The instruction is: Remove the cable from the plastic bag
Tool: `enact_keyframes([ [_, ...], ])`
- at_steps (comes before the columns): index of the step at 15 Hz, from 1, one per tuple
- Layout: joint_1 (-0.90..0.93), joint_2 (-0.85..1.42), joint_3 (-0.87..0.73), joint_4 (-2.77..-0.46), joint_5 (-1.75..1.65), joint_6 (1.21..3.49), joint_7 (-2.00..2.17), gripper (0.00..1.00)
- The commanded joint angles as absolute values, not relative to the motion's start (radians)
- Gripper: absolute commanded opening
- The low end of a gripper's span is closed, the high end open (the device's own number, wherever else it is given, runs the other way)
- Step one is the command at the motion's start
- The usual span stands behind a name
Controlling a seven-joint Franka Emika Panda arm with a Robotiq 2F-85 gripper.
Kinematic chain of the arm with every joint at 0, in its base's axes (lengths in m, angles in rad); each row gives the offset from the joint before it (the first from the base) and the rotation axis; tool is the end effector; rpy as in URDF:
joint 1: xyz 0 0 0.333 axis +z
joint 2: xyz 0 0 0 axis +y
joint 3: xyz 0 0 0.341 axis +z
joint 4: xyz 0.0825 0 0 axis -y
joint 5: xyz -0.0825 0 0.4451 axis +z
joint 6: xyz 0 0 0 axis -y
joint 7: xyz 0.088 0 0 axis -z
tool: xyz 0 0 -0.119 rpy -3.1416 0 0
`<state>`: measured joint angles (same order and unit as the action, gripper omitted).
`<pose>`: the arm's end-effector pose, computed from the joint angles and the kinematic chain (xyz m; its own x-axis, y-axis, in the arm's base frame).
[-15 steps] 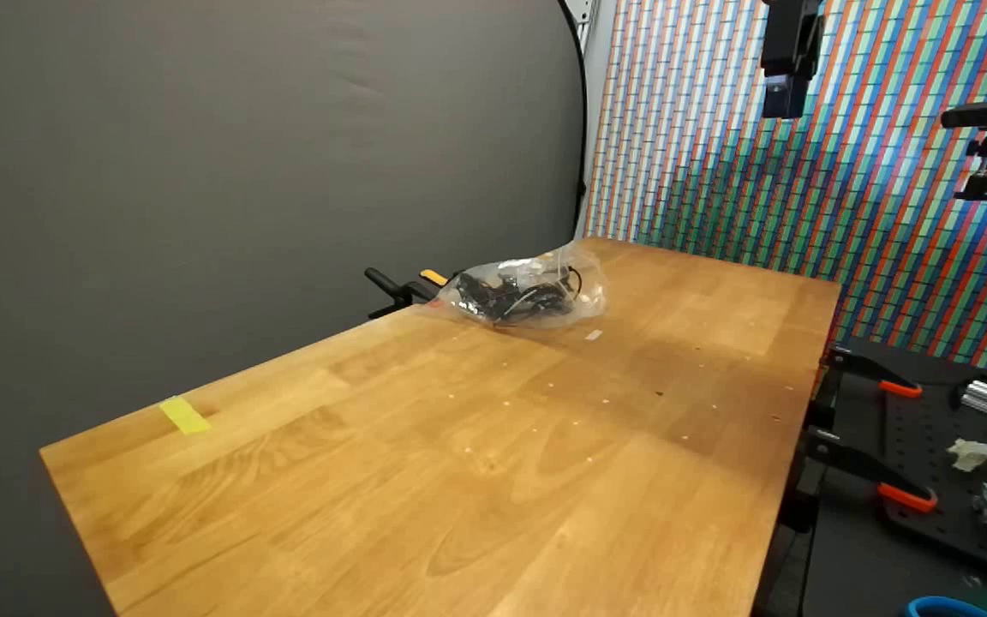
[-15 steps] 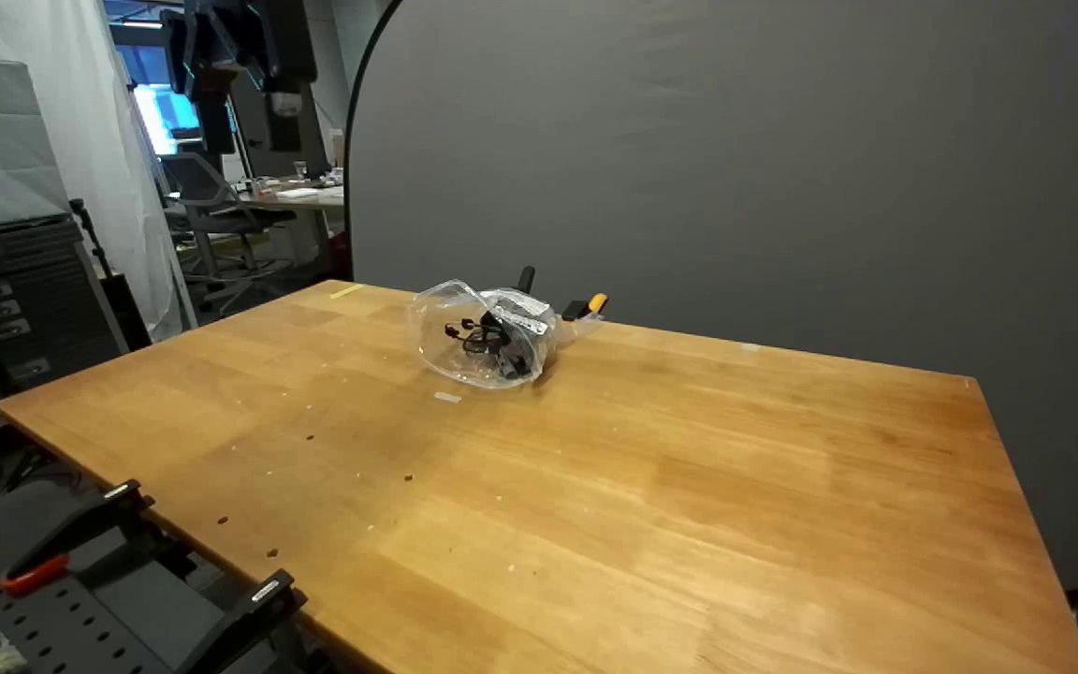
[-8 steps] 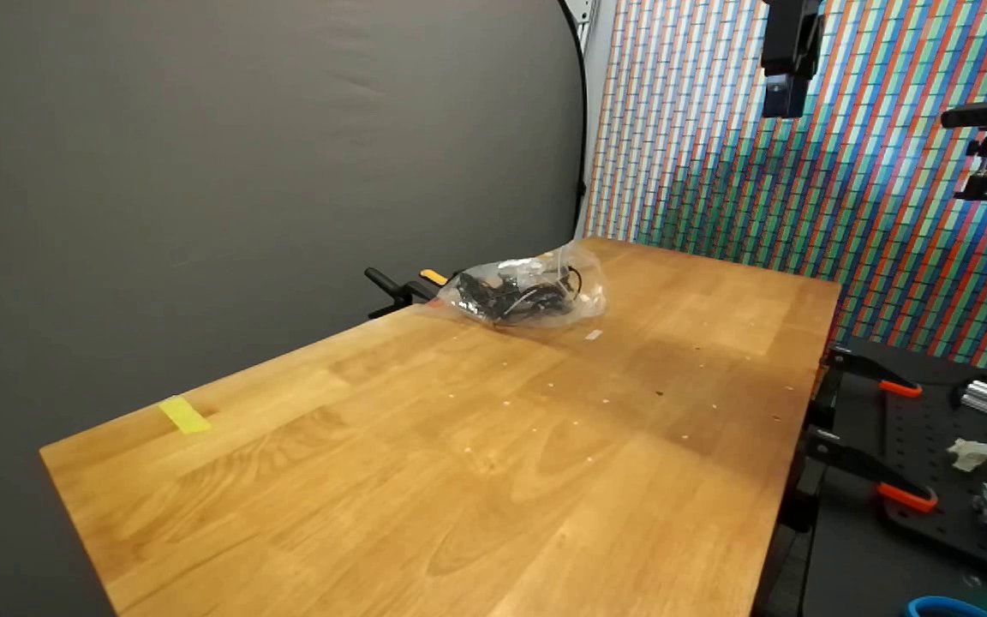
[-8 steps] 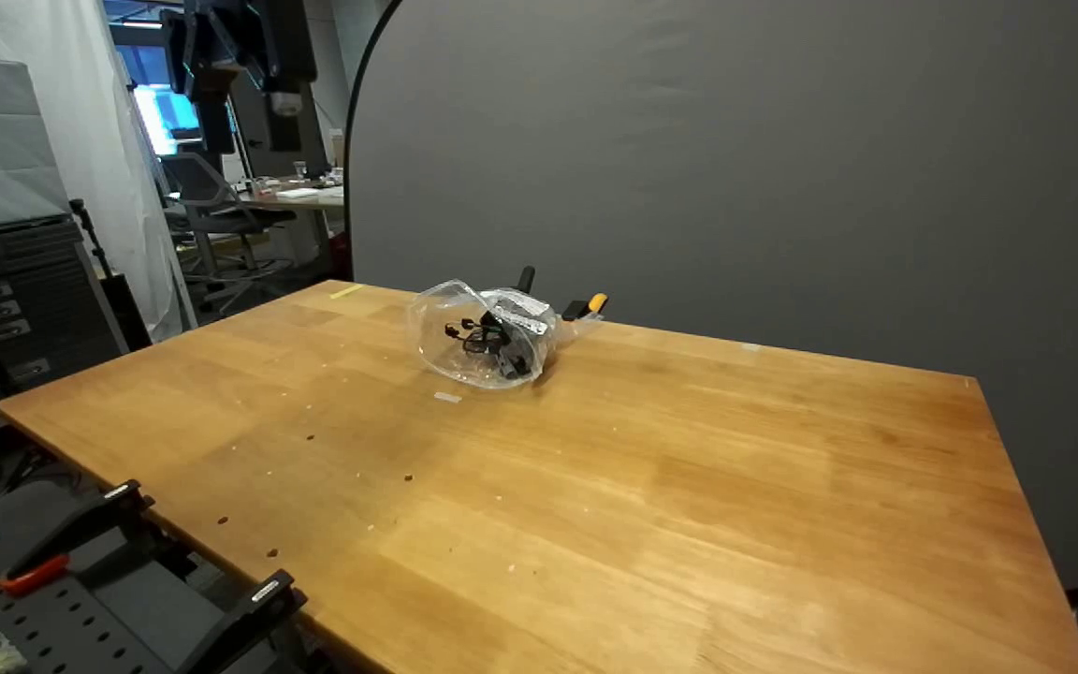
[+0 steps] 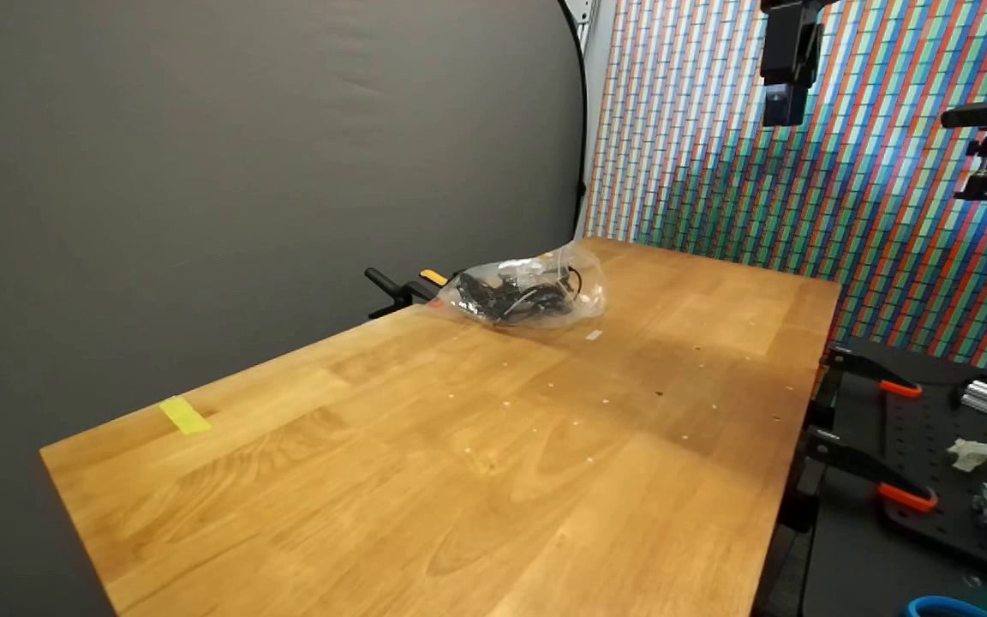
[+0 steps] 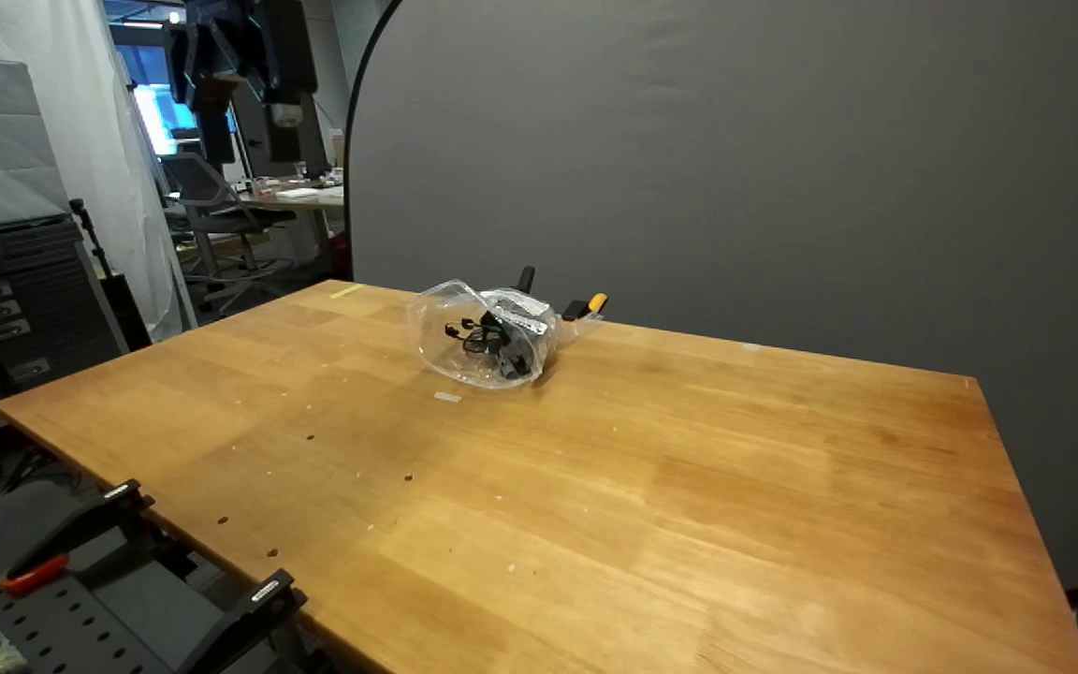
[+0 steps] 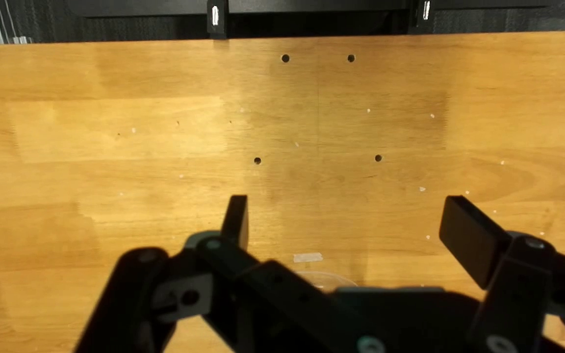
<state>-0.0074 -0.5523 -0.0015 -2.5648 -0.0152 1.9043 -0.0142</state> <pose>0.4036 -0.0048 0.4231 0.9941 0.0106 -0.1082 0.0119 -0.9999 0.0114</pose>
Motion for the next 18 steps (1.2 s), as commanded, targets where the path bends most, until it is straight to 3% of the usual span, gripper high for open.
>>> enact_keyframes([
  [1,0.002,-0.506,0.011,-2.59,-0.004,1.993,0.011,1.0],
  [18,-0.008,-0.096,0.069,-2.679,-0.041,2.624,0.284,1.0],
])
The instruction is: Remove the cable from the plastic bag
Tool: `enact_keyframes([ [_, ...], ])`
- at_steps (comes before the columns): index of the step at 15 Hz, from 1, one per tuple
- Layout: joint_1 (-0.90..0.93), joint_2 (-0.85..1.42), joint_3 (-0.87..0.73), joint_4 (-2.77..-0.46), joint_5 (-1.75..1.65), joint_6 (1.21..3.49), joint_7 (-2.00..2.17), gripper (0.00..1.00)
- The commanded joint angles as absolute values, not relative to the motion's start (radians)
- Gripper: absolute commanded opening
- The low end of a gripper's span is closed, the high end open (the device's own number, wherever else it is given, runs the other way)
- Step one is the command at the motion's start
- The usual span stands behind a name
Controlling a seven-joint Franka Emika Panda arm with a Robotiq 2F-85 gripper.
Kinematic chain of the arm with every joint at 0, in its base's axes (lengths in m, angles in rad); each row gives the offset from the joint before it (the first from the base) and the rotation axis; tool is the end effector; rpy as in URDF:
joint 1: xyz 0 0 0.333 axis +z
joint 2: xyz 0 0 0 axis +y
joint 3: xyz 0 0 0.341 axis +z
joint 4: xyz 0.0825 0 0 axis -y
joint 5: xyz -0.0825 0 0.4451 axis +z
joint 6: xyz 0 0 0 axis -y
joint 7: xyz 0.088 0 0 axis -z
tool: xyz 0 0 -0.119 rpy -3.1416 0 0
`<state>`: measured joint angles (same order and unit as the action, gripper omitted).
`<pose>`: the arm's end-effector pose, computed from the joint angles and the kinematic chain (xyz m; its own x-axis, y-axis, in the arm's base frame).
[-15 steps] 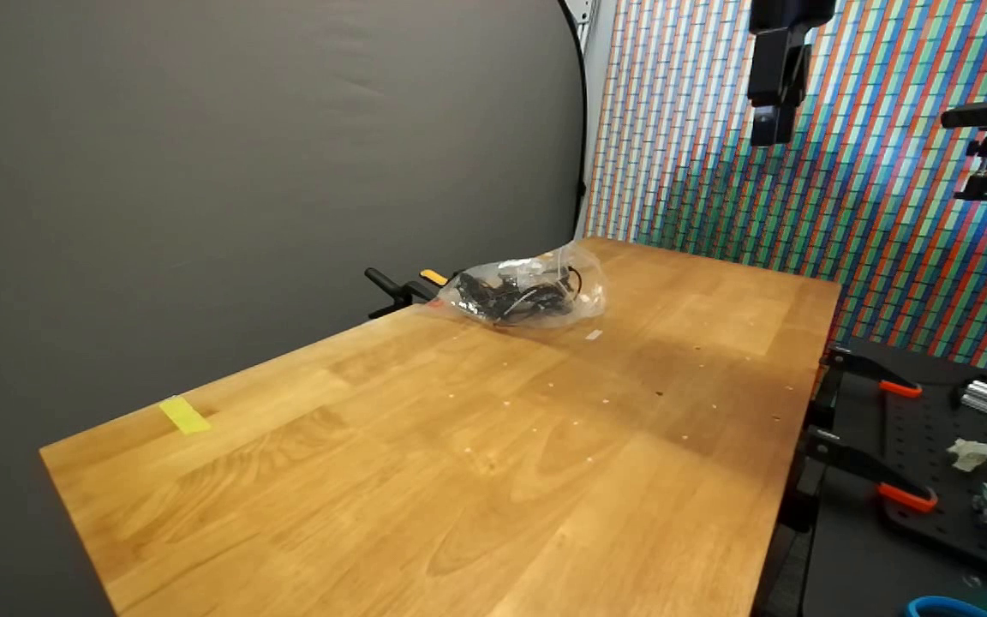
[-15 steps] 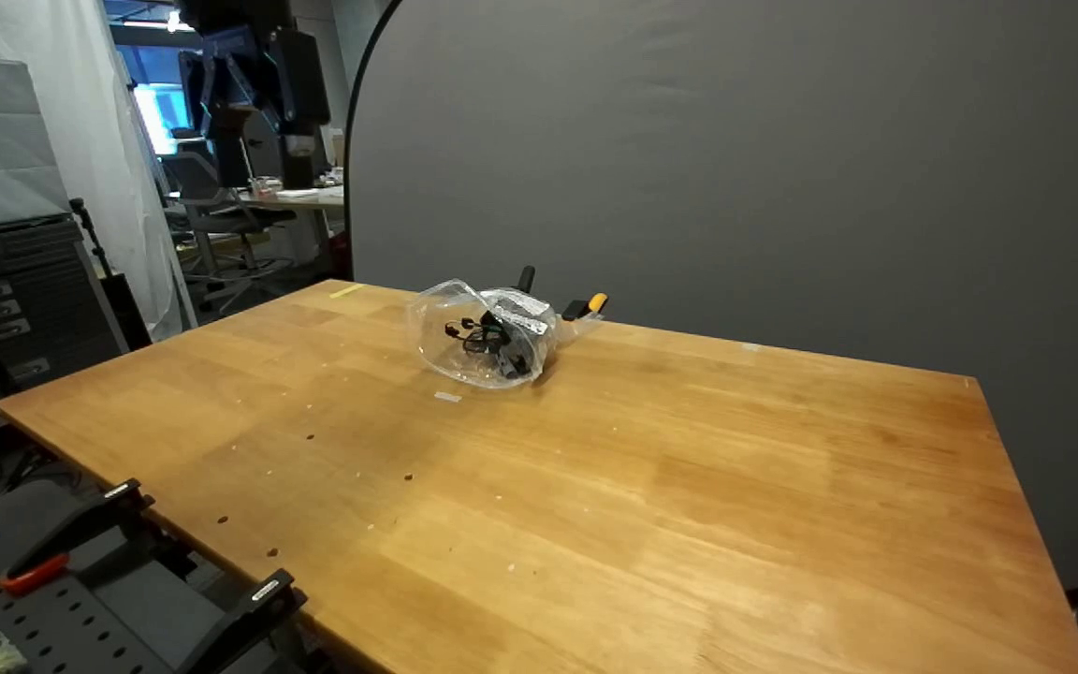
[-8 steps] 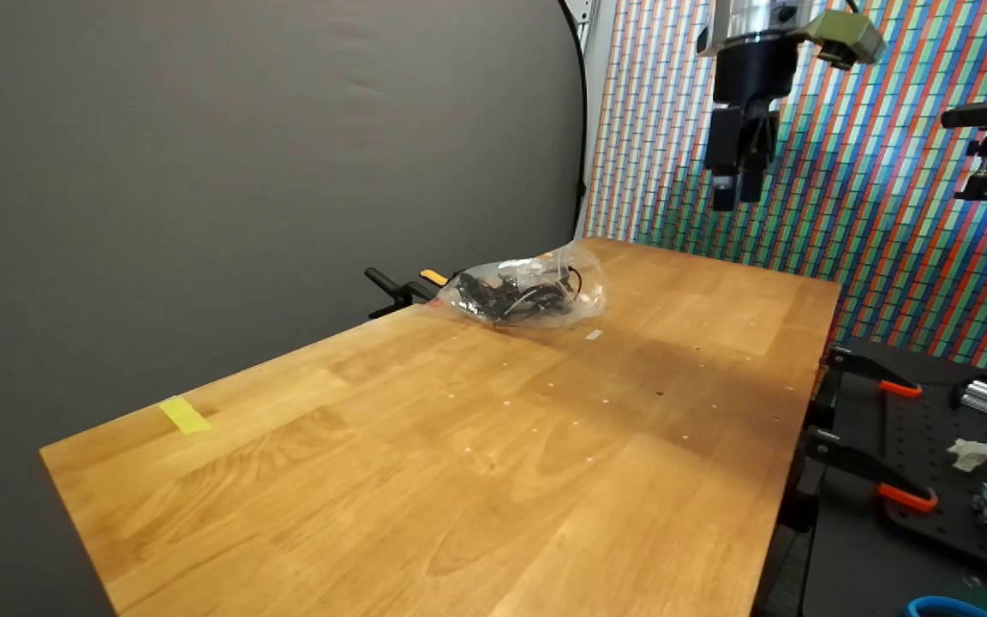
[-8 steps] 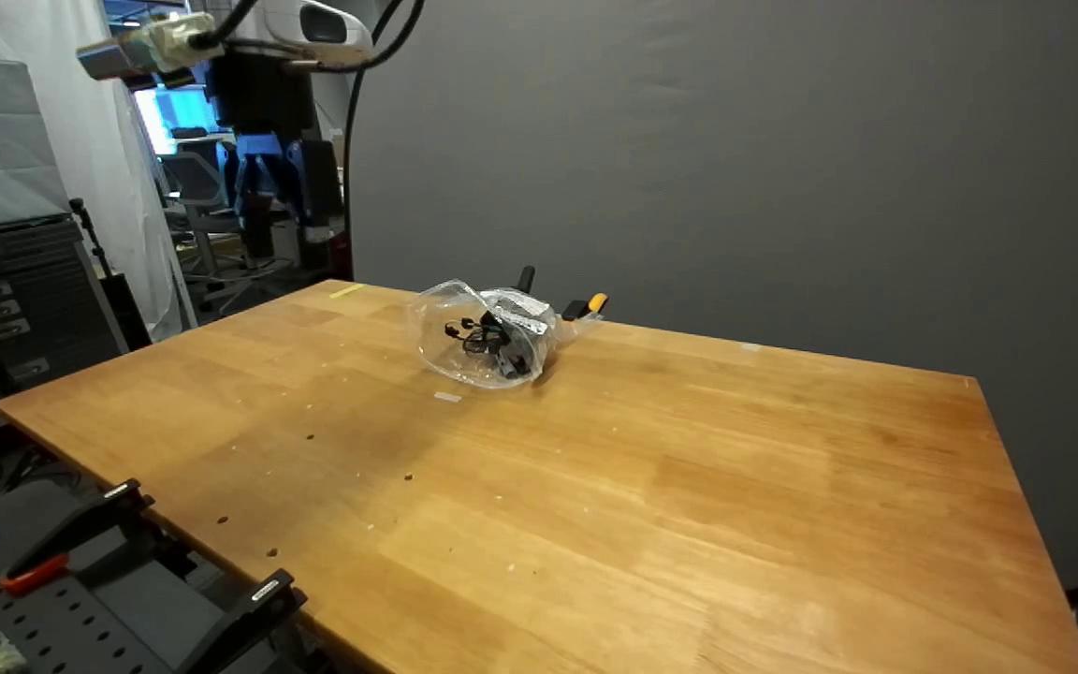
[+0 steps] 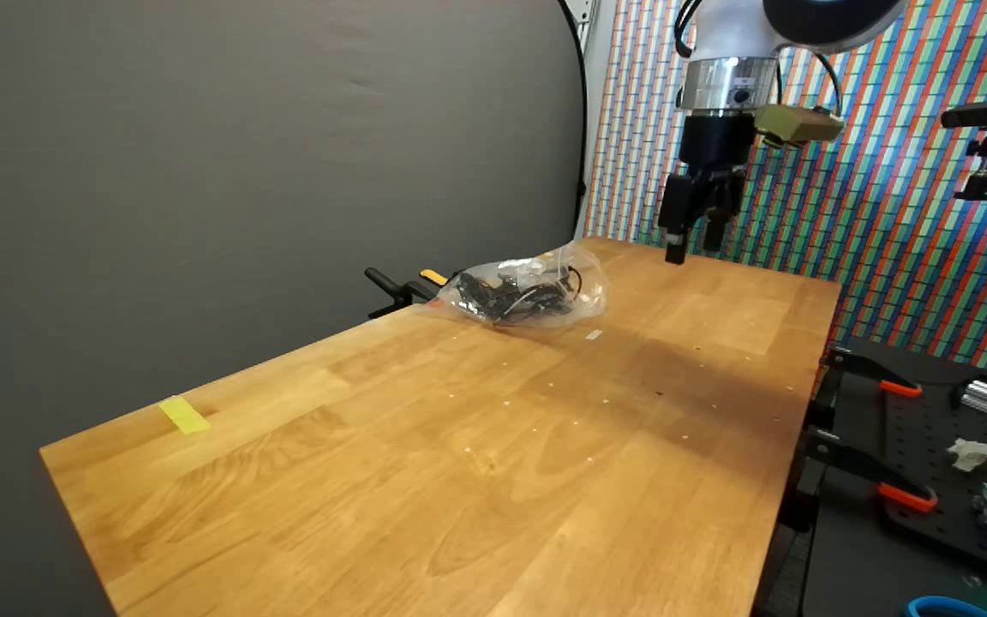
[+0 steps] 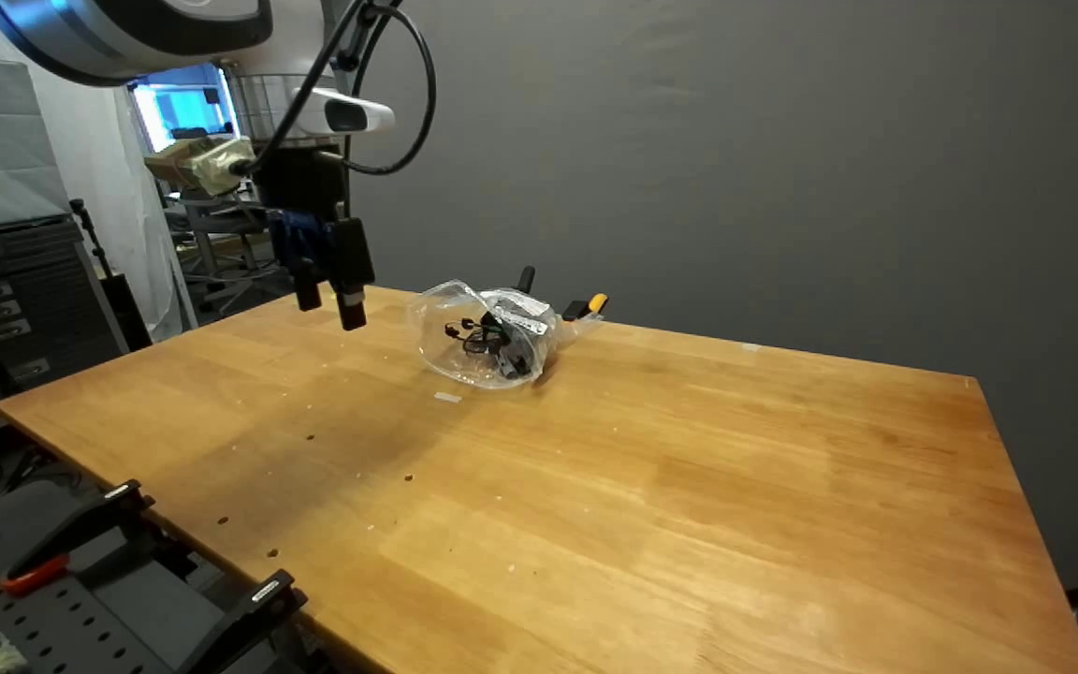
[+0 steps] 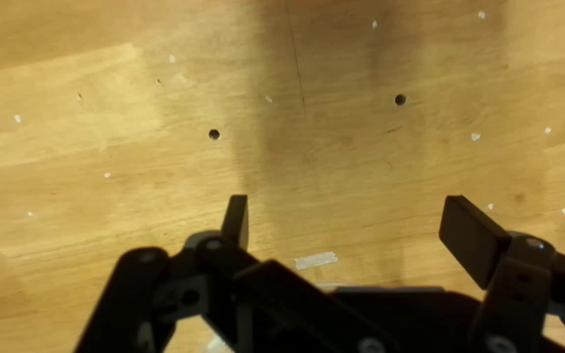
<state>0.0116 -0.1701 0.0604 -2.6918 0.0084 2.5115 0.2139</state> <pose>0.4350 0.0301 0.2487 0.9888 -0.1491 -0.0091 -0.1490 -0.9888 0.0074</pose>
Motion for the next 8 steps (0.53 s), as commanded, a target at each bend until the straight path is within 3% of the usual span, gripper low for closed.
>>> enact_keyframes([
  [1,-0.013,-0.068,0.067,-2.673,-0.064,2.664,0.311,1.0],
  [8,-0.014,0.146,-0.014,-2.555,-0.137,2.859,0.522,1.0],
])
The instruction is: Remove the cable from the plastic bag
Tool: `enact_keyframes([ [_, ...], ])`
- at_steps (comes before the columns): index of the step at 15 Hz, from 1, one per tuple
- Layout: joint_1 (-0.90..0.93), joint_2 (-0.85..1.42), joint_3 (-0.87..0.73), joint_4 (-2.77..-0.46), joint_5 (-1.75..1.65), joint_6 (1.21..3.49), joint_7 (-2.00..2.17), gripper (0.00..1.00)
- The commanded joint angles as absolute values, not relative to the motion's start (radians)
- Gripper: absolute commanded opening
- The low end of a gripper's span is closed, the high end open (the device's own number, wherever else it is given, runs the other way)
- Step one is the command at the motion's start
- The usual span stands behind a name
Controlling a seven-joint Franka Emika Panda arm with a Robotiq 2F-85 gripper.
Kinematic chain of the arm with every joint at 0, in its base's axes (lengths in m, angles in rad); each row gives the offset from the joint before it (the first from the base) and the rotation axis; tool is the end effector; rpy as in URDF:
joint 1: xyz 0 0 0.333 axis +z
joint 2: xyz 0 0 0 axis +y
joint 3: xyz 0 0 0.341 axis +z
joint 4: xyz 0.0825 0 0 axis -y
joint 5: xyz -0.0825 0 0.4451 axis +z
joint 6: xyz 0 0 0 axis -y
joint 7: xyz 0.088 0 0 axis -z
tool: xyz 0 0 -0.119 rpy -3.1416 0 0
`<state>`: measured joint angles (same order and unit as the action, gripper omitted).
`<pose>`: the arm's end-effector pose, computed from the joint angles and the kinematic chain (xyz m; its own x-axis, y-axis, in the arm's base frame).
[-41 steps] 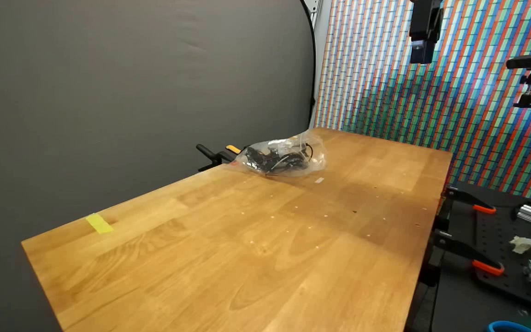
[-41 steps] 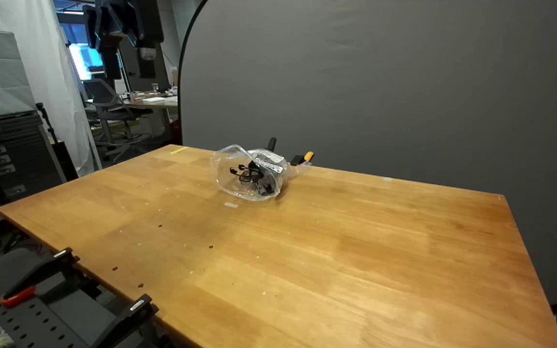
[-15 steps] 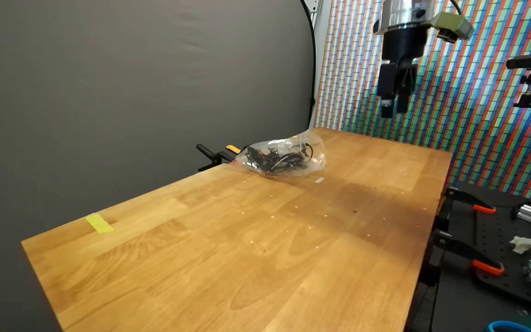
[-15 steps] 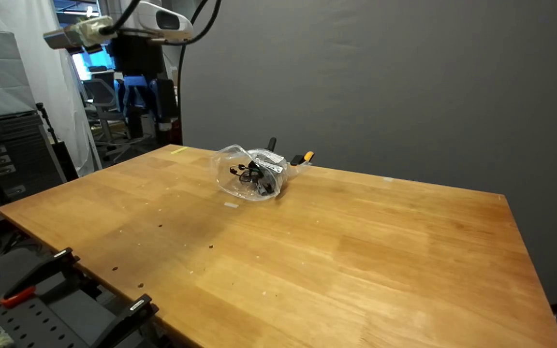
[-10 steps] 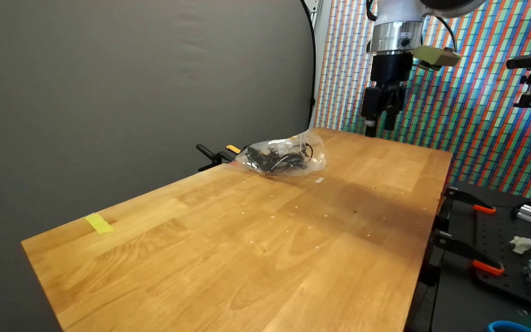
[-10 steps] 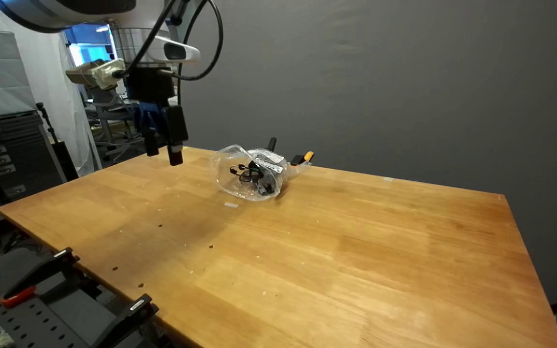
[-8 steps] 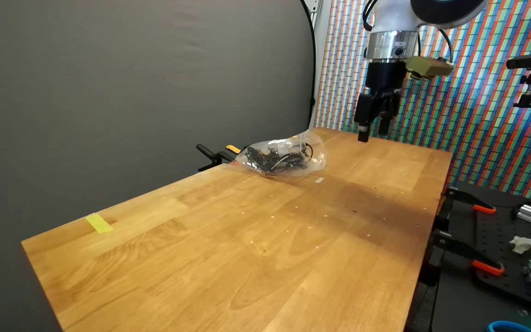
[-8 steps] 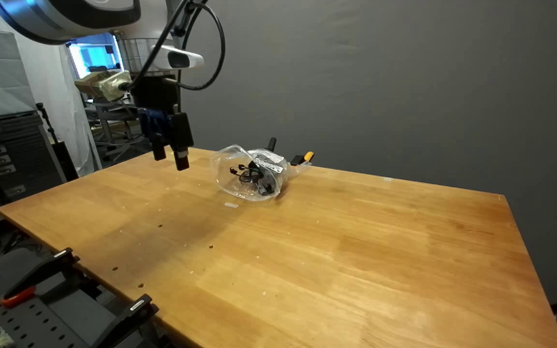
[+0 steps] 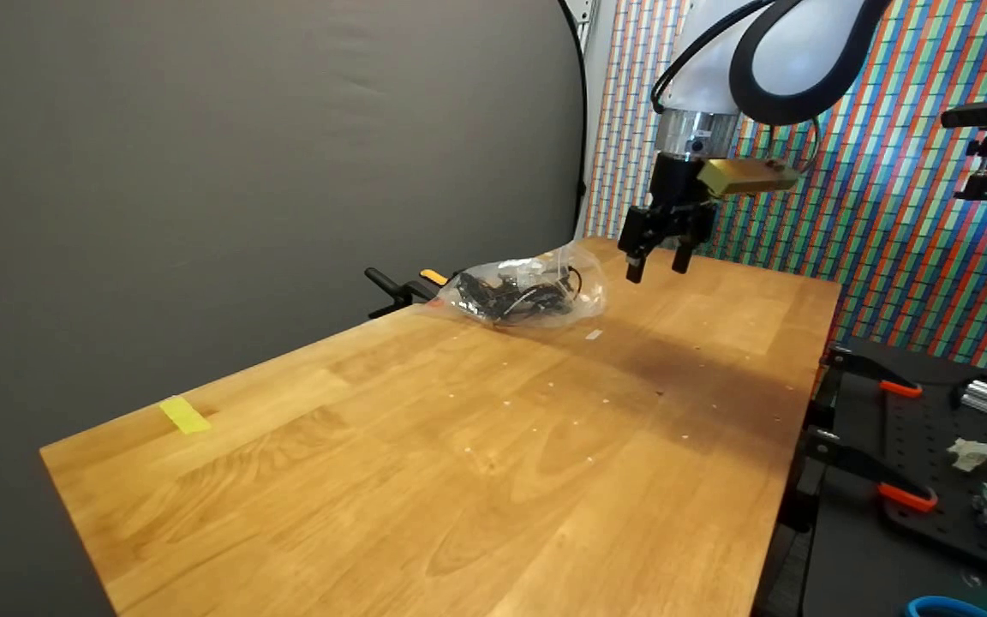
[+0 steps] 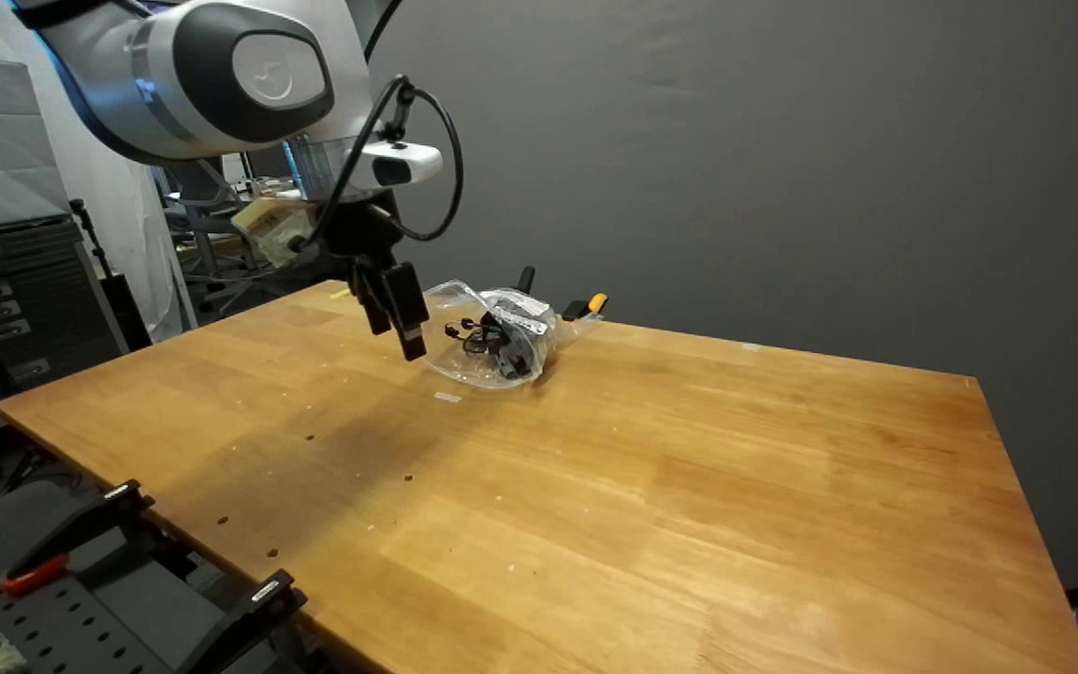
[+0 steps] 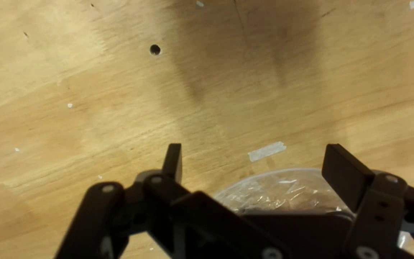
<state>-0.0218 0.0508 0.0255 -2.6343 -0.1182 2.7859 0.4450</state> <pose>0.4692 0.0067 0.1966 0.9395 -0.3244 0.1102 -0.3267 -0.9451 0.0036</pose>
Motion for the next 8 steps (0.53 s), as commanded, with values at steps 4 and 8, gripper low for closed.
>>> enact_keyframes([
  [4,0.025,0.252,-0.065,-2.458,-0.074,2.927,0.543,1.0],
  [8,0.034,0.335,-0.039,-2.373,0.071,2.949,0.504,1.0],
])
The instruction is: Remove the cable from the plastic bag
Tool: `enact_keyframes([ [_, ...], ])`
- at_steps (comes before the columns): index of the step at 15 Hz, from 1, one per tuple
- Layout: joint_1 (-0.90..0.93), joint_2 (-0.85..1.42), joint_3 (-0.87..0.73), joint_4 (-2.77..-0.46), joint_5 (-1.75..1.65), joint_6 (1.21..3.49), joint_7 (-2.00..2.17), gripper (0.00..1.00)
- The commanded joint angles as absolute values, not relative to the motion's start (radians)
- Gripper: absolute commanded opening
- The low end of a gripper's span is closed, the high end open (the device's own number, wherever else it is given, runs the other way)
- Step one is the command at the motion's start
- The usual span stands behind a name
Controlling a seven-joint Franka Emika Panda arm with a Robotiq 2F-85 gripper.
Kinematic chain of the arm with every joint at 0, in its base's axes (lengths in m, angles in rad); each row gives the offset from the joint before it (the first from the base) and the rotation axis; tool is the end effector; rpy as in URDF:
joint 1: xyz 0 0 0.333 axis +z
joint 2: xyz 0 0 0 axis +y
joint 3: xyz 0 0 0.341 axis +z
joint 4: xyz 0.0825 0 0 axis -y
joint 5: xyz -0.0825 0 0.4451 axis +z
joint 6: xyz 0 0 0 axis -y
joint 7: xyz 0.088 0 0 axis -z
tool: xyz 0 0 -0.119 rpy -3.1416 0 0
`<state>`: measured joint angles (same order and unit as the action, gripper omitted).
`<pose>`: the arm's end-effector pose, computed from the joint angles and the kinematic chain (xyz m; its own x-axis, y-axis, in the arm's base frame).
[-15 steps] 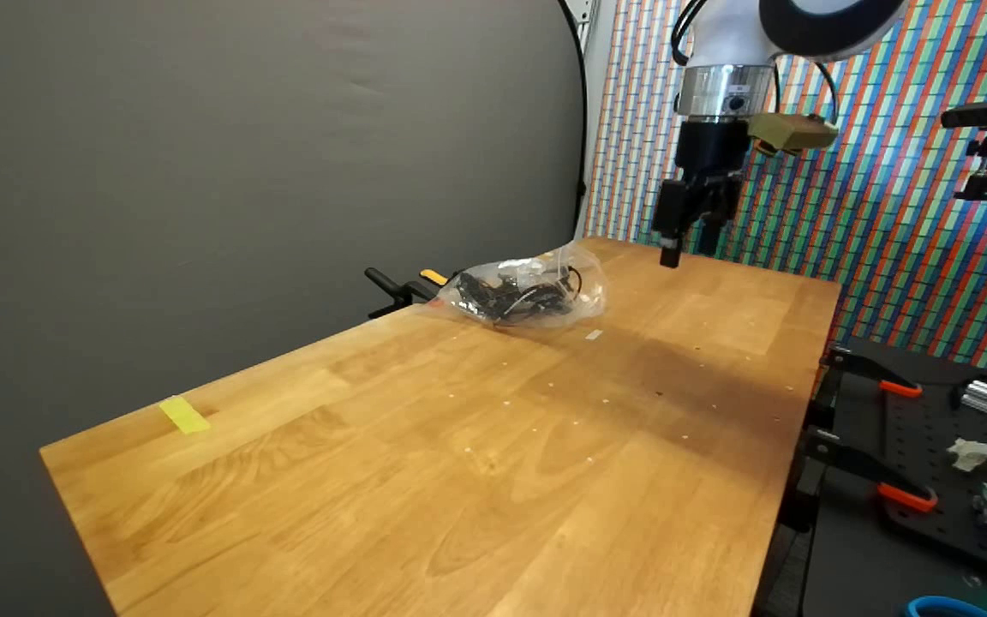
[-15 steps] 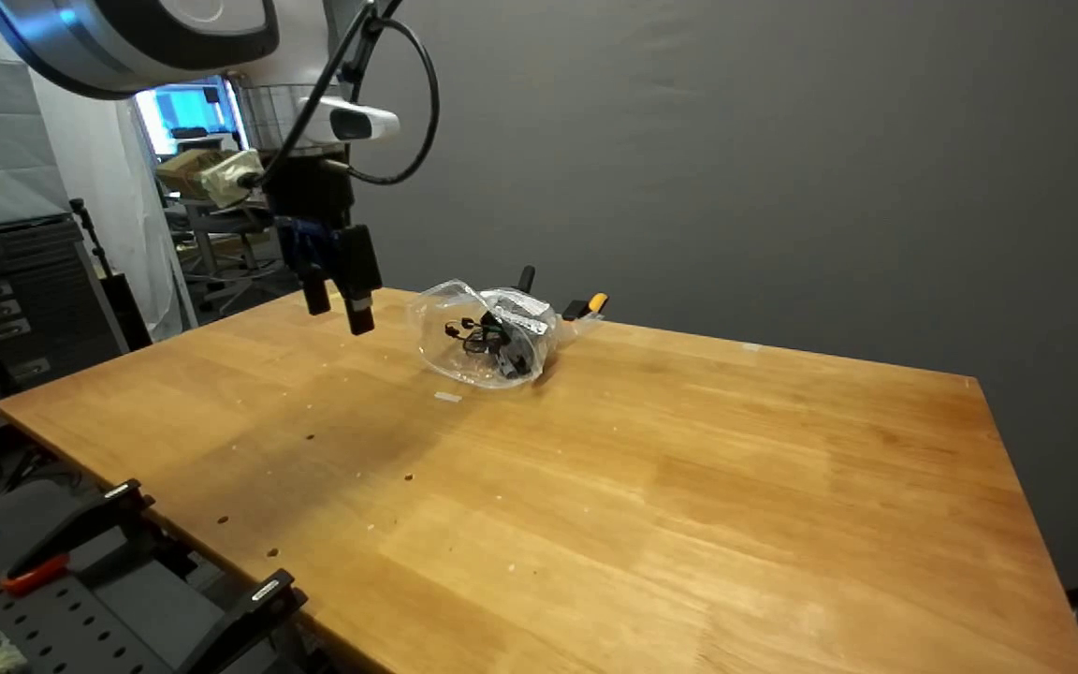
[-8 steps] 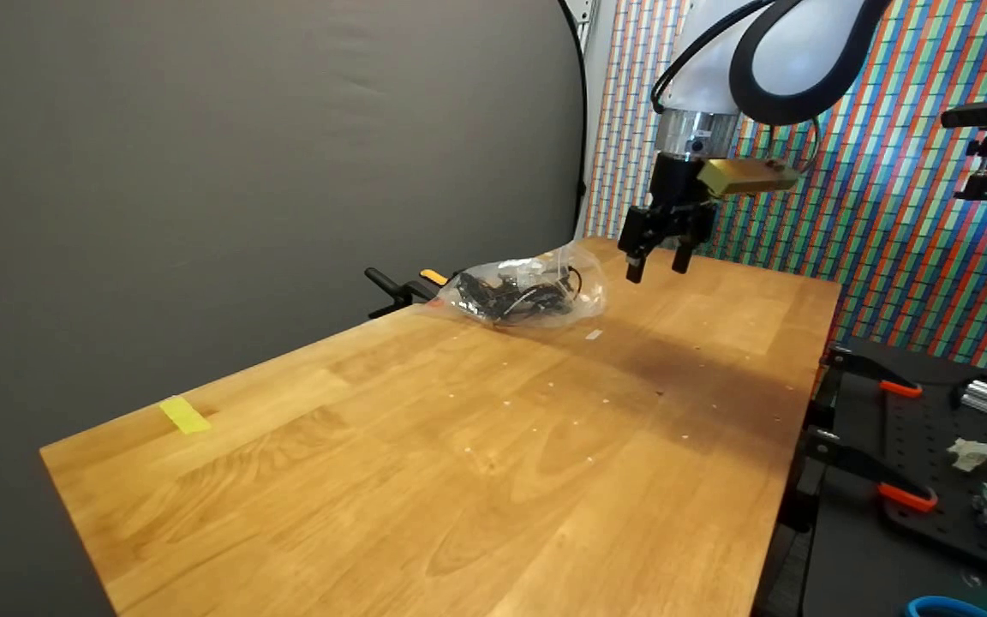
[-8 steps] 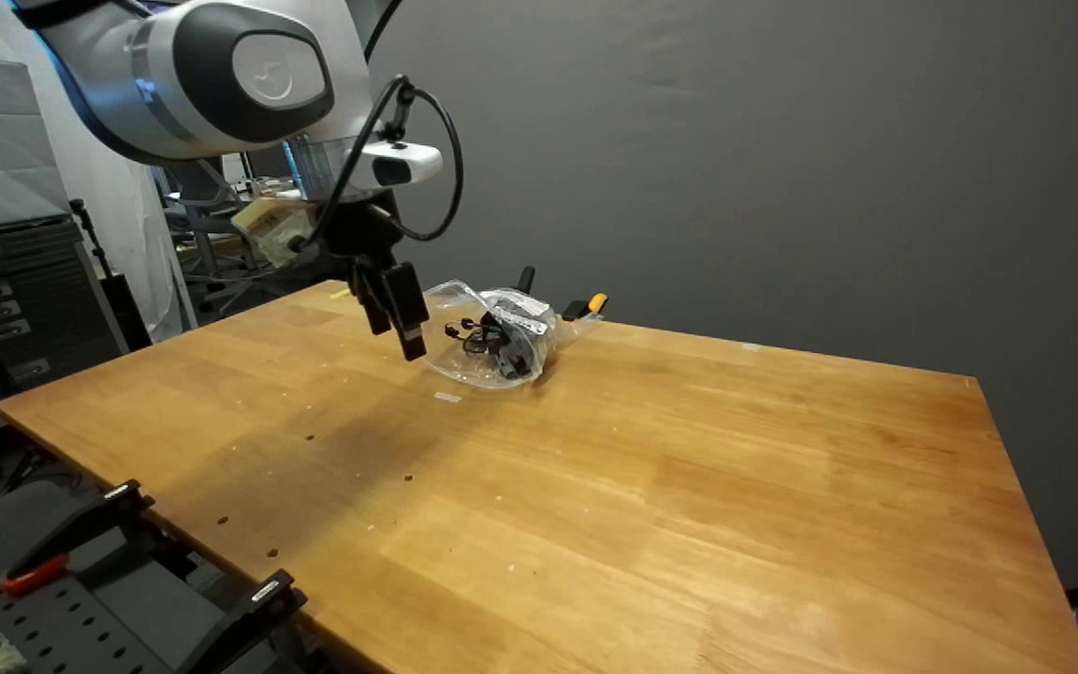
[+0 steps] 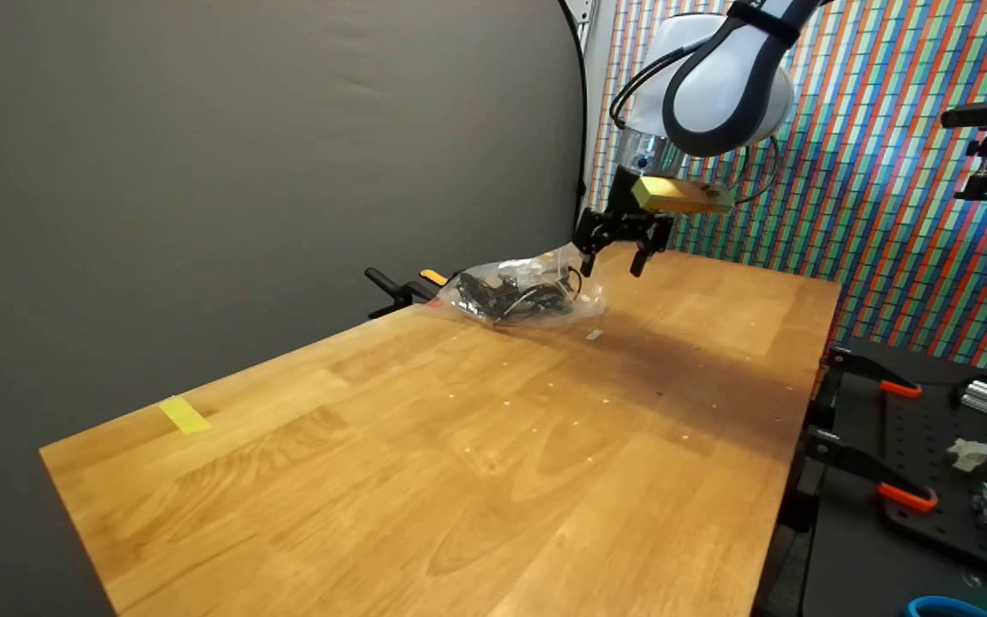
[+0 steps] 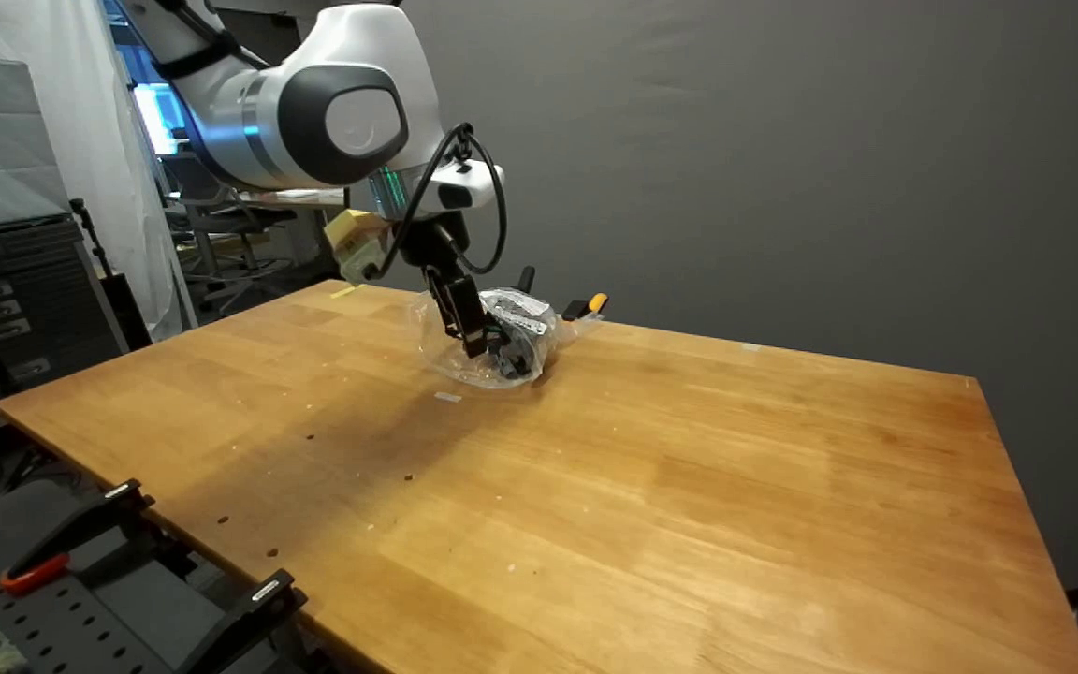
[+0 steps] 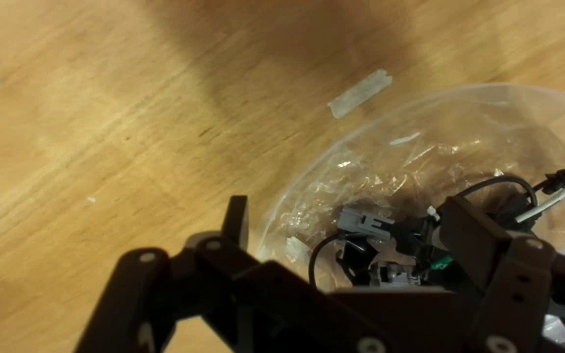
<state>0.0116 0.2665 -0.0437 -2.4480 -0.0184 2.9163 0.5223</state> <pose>0.5387 -0.0172 0.1705 0.8422 -0.5071 0.1832 -0.5007 -0.8616 -0.0834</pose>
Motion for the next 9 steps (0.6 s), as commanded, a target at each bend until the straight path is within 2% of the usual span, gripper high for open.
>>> enact_keyframes([
  [1,0.039,0.353,-0.037,-2.353,0.101,2.955,0.504,1.0],
  [9,0.077,0.446,-0.057,-2.265,0.256,2.993,0.556,1.0],
])
